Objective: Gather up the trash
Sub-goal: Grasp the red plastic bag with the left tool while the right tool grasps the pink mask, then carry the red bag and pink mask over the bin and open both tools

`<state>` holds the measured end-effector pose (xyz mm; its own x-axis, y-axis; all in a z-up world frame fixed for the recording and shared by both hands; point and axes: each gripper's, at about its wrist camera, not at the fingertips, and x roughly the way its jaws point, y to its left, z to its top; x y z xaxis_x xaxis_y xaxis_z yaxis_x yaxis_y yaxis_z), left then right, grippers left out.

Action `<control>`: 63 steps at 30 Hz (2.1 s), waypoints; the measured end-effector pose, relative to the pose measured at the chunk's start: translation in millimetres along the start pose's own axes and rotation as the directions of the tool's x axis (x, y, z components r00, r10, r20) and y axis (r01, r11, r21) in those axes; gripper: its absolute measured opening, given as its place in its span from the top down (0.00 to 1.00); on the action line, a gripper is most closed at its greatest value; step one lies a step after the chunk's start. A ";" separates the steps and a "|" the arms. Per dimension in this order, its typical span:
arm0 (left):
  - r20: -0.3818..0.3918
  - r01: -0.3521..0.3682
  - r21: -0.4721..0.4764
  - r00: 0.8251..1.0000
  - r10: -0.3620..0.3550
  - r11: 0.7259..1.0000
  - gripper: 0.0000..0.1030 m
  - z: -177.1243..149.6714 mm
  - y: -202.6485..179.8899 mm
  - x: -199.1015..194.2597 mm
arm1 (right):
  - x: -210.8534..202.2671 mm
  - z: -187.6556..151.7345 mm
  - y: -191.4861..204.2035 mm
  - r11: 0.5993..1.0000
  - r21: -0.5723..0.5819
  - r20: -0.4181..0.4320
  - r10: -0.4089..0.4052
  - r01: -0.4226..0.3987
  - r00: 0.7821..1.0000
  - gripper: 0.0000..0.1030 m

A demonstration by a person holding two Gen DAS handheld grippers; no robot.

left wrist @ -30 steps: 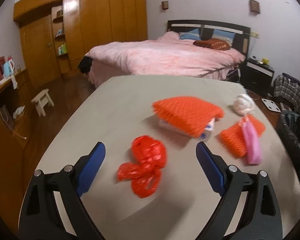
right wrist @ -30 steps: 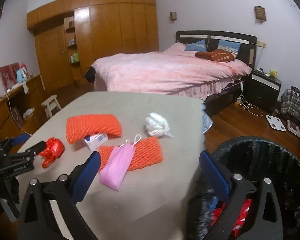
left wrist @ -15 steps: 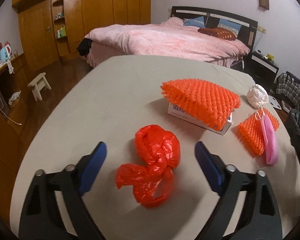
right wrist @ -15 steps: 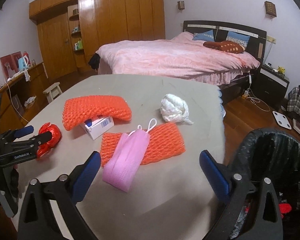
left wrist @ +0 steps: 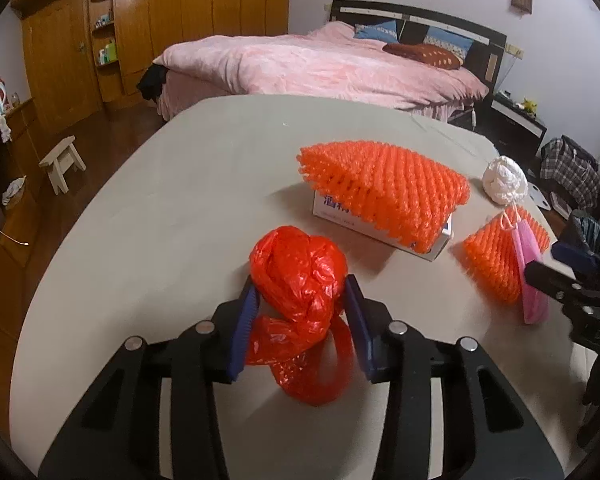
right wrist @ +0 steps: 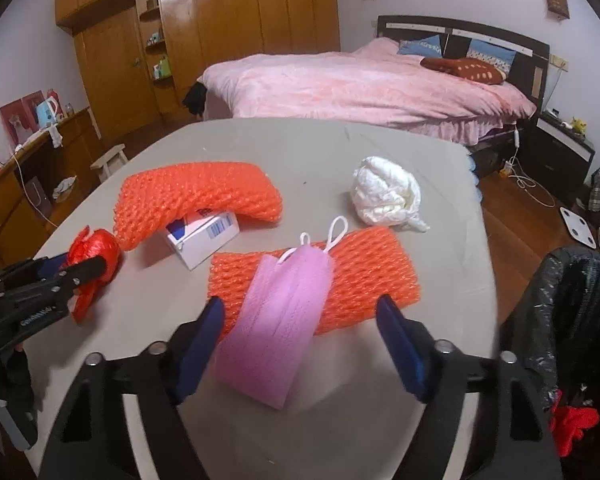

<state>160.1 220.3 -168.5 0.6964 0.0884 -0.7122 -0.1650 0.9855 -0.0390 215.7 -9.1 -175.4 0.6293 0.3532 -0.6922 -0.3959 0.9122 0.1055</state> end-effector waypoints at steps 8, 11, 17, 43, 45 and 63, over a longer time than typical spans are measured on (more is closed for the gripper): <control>0.065 0.001 0.010 0.998 -0.001 1.000 0.60 9.1 -10.3 -21.7 | 0.6 -4.5 2.0 0.994 0.020 -0.042 0.104 -0.103 0.994 0.76; 0.090 0.012 0.019 0.996 -0.014 1.000 0.60 12.7 -16.7 -32.0 | -9.7 -0.8 4.8 0.993 0.007 -0.021 0.121 -0.121 0.992 0.79; 0.129 0.032 0.041 0.991 -0.037 0.999 0.60 19.2 -32.7 -50.9 | -32.6 5.1 3.9 0.991 0.001 0.023 0.136 -0.136 0.990 0.79; 0.231 0.107 0.112 0.964 -0.131 0.988 0.60 29.4 -102.1 -110.9 | -131.2 19.1 -25.9 0.993 0.032 0.209 0.108 -0.117 0.972 0.79; 0.237 0.116 0.118 0.961 -0.142 0.986 0.60 29.7 -108.2 -114.8 | -138.5 17.9 -29.2 0.993 0.035 0.219 0.102 -0.112 0.970 0.79; 0.277 0.195 0.209 0.928 -0.249 0.958 0.60 29.4 -172.6 -144.1 | -206.0 -0.8 -72.4 0.996 0.084 0.315 0.001 -0.029 0.949 0.79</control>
<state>108.7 41.7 -38.5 0.8810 -0.1235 -0.4568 0.1238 0.9919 -0.0293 114.3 -148.1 -40.9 0.8074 0.4019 -0.4320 -0.3567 0.9157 0.1851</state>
